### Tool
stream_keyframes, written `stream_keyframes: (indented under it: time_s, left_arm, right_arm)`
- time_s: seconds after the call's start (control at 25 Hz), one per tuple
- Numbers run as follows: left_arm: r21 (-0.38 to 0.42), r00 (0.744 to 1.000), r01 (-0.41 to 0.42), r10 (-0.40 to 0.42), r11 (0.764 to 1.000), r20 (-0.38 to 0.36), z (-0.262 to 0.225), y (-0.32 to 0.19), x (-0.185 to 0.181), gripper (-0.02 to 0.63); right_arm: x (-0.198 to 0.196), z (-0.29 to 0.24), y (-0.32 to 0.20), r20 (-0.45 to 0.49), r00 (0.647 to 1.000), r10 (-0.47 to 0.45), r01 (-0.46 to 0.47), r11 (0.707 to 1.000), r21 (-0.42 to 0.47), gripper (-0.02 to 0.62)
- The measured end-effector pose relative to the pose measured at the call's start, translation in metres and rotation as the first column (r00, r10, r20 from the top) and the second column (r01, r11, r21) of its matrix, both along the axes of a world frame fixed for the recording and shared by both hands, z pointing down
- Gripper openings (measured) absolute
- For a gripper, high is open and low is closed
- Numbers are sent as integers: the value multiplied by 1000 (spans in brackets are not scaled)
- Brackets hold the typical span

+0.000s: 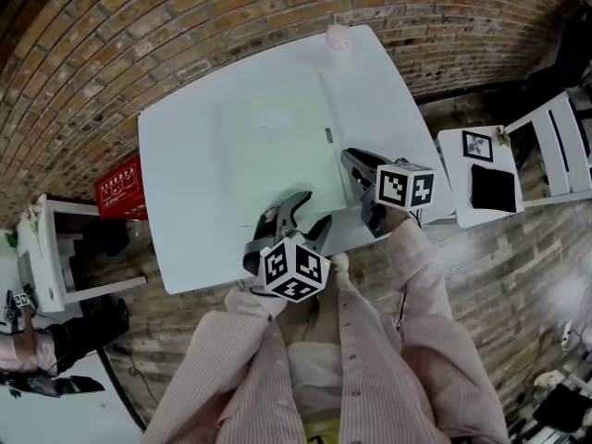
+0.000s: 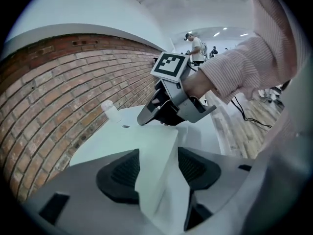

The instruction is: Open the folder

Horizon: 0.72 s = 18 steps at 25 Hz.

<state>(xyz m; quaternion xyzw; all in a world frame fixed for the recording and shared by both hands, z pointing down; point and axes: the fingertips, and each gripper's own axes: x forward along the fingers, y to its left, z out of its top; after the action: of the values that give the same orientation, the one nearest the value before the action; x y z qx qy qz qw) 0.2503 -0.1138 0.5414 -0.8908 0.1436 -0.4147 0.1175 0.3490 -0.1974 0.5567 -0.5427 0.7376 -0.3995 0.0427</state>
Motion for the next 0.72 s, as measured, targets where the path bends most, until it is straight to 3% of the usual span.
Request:
stream_keyframes:
  time_s: [0.24, 0.36, 0.72]
  left_arm:
    - [101, 998, -7, 0, 995, 68, 6, -5, 0, 209]
    - [151, 994, -35, 19, 988, 105, 7, -4, 2, 190]
    - [144, 998, -24, 16, 989, 55, -3, 1, 2, 126]
  right_arm:
    - [-2, 0, -1, 52, 999, -1, 0, 1000, 11, 63]
    - [2, 0, 1, 33, 999, 21, -21, 1000, 6, 62]
    - [-2, 0, 0, 57, 998, -6, 6, 1000, 3, 61]
